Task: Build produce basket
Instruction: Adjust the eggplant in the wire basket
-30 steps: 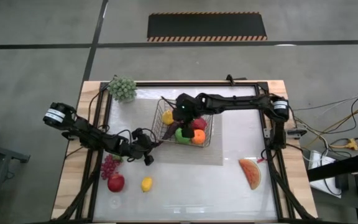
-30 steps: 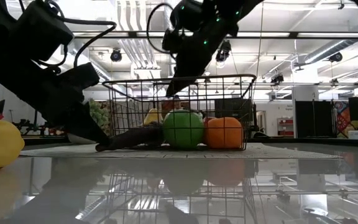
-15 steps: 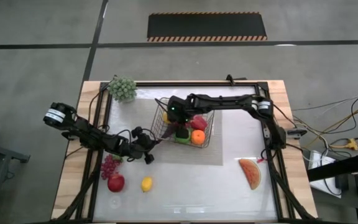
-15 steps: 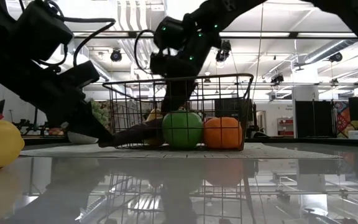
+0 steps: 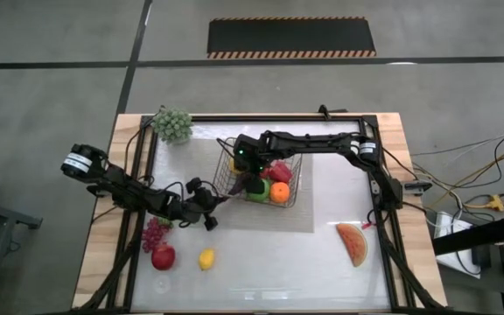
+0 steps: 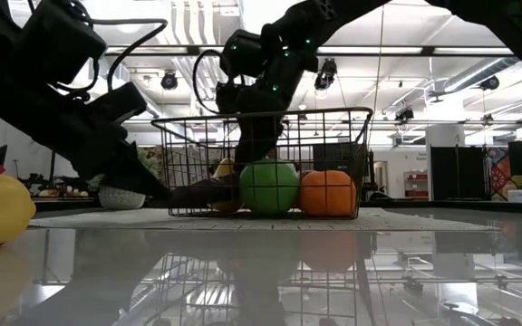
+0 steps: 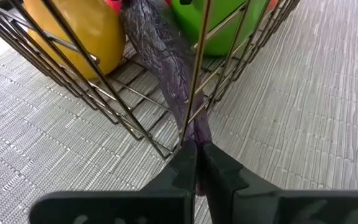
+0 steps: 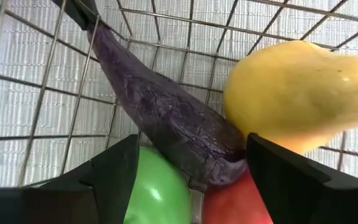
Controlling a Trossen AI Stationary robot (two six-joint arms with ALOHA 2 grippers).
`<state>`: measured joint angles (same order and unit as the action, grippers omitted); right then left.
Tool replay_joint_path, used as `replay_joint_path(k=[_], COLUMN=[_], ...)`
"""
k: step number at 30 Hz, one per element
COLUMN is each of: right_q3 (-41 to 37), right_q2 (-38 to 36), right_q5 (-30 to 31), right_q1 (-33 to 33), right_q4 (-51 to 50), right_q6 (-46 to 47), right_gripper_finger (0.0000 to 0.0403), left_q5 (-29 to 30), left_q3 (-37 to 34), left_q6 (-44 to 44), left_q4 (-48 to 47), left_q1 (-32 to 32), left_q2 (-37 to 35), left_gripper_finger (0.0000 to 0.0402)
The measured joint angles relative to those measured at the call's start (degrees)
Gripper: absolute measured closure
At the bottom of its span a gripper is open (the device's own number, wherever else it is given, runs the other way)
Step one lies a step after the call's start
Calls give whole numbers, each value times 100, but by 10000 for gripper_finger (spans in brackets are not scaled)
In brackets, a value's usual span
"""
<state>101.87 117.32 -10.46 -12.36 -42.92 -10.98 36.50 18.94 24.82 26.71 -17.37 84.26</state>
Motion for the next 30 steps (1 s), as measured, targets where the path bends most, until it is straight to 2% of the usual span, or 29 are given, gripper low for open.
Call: replay_joint_path(k=[11,17,25,30], right_q3=[379,303,247,389], right_q2=[-20,-25,-20,-20], right_q5=[-1,0,-2,-28], right_q1=[-35,-175,-221,-232], right_q4=[-740,-716,-391,-380], right_q6=[-97,182,474,1108], right_gripper_finger=[130,124,137,138], left_q5=[453,609,548,61], left_q3=[0,0,-31,-35], left_q6=[11,24,75,205], left_q4=[119,153,126,60], left_q1=[-183,-262,-262,-254], left_q2=[1,-3,-3,-12], left_gripper_finger=[401,399,401,401])
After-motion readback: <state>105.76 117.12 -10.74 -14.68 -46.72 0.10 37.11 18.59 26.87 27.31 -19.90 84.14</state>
